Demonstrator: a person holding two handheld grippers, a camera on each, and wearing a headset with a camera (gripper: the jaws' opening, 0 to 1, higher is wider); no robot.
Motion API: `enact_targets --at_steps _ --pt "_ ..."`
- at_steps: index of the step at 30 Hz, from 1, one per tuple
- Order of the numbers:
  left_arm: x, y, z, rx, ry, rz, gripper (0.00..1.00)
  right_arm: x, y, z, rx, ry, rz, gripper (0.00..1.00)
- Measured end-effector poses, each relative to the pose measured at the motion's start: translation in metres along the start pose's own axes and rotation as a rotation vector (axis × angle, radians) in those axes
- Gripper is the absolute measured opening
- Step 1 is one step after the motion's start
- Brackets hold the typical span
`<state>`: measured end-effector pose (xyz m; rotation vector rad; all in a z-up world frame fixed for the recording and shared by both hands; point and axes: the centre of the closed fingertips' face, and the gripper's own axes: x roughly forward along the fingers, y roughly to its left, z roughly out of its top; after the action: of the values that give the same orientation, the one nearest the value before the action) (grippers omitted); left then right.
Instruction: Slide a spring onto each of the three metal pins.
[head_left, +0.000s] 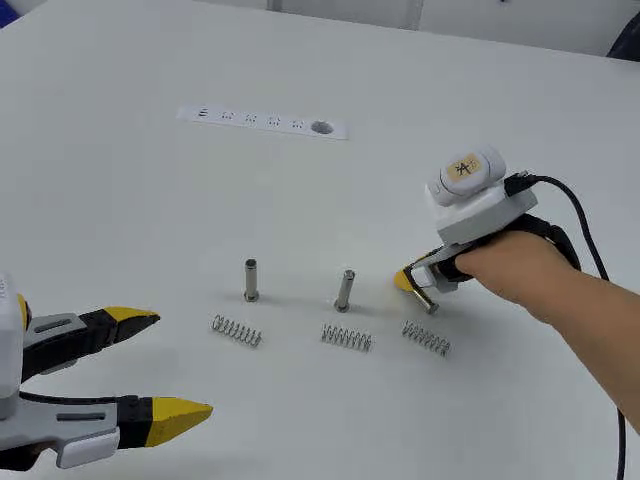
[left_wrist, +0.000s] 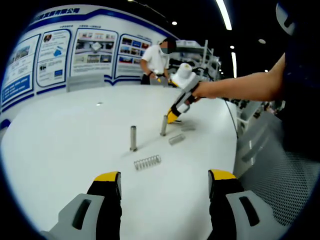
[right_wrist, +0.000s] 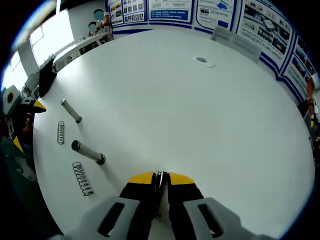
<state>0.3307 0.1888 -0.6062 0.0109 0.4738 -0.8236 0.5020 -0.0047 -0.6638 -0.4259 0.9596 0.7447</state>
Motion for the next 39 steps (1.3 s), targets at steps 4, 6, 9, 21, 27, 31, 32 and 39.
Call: enact_targets --at_steps 4,6,9,21,27,31,32,39 --pt "0.0 0.001 -0.001 -0.003 -0.001 0.001 0.72 0.0 -0.001 0.0 0.008 -0.003 0.004 0.1" --pt "0.0 0.001 -0.001 -0.003 0.0 0.0 0.72 0.001 -0.002 0.001 0.02 -0.003 0.008 0.09" --pt "0.0 0.0 0.0 -0.004 -0.003 -0.001 0.71 0.002 -0.004 0.001 0.036 -0.002 0.008 0.09" --pt "-0.001 -0.002 0.009 0.023 -0.013 -0.006 0.71 -0.022 -0.004 0.009 0.067 -0.101 -0.008 0.09" --pt "-0.001 -0.005 0.014 0.039 -0.015 -0.011 0.7 -0.045 0.0 0.003 0.083 -0.164 -0.026 0.09" --pt "-0.001 -0.008 0.017 0.051 -0.018 -0.016 0.7 -0.051 -0.001 0.0 0.088 -0.198 -0.038 0.09" --pt "-0.001 -0.009 0.018 0.054 -0.018 -0.017 0.7 -0.054 0.001 -0.001 0.089 -0.206 -0.041 0.09" --pt "-0.003 -0.011 0.021 0.065 -0.022 -0.017 0.7 -0.062 0.006 -0.008 0.1 -0.239 -0.049 0.09"
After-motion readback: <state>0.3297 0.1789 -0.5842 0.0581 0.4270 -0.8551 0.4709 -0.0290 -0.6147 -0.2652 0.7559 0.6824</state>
